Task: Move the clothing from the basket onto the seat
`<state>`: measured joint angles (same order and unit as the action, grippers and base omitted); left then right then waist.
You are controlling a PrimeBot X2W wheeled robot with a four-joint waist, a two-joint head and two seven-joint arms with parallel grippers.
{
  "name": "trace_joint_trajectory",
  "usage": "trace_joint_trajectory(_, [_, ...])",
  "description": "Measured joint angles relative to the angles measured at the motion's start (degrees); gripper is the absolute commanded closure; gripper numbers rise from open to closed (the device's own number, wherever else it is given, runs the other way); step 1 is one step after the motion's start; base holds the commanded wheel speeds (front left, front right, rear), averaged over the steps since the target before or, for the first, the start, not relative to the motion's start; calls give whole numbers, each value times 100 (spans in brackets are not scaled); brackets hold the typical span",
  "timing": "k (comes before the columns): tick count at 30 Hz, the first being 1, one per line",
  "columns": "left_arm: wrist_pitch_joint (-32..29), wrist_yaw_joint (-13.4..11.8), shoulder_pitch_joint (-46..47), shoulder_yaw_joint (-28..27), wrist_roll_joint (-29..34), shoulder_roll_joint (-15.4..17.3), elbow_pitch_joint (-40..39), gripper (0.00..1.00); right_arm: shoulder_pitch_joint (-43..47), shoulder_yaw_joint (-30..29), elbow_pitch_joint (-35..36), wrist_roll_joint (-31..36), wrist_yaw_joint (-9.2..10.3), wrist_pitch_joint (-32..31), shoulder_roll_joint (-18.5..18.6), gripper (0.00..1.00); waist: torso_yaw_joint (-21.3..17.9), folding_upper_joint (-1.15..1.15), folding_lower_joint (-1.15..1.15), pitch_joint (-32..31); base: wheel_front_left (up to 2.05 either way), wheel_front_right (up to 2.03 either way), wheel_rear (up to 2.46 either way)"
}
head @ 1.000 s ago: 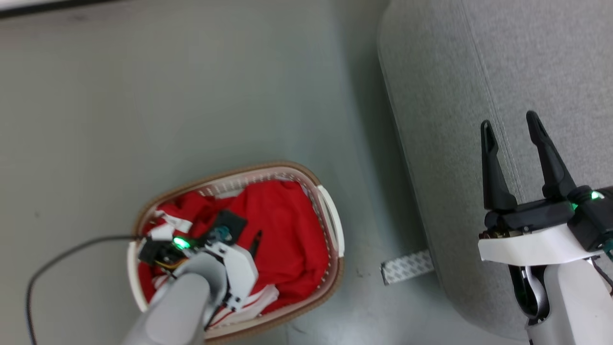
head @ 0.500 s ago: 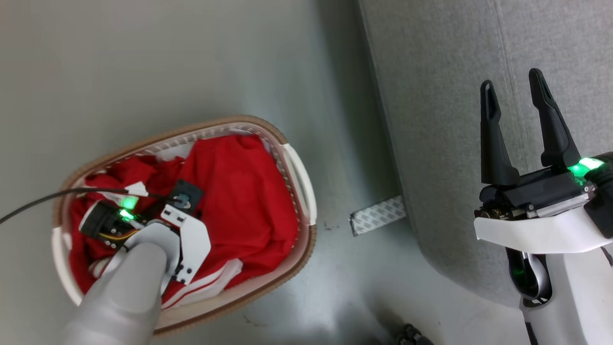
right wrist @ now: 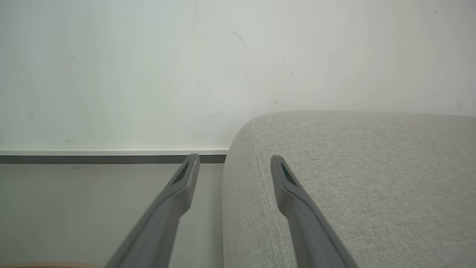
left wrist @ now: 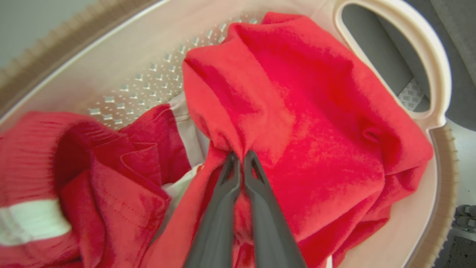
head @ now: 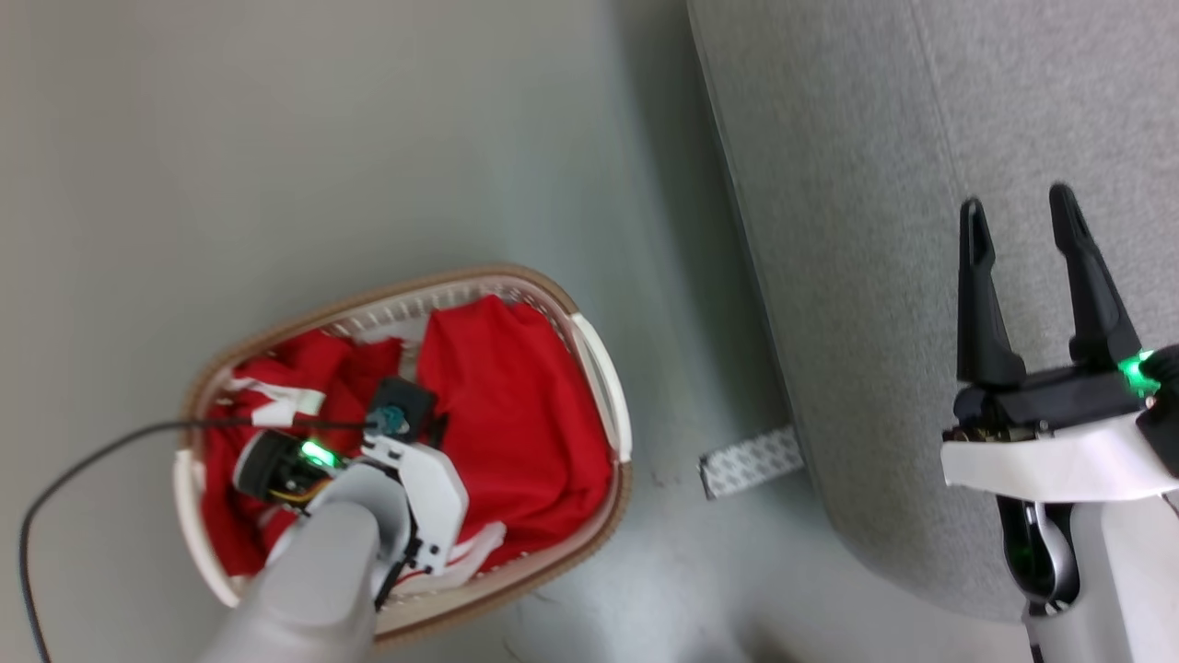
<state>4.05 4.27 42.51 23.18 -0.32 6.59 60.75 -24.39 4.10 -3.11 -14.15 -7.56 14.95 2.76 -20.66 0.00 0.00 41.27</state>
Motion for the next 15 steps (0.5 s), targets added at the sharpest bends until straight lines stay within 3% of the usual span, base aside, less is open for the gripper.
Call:
trace_joint_trajectory(8, [678,167,-571,-58,-531,-282,-256,100,557,-308,-242,346,0,0,-5,0,353,0,-1,-883,0,0,0])
trace_joint_trajectory(15, [804,235,-1184,0,-1184,-364,-1028,100,1196,-546,-447,644,0,0,-8,0,721,0,-1,-1937,0,0,0])
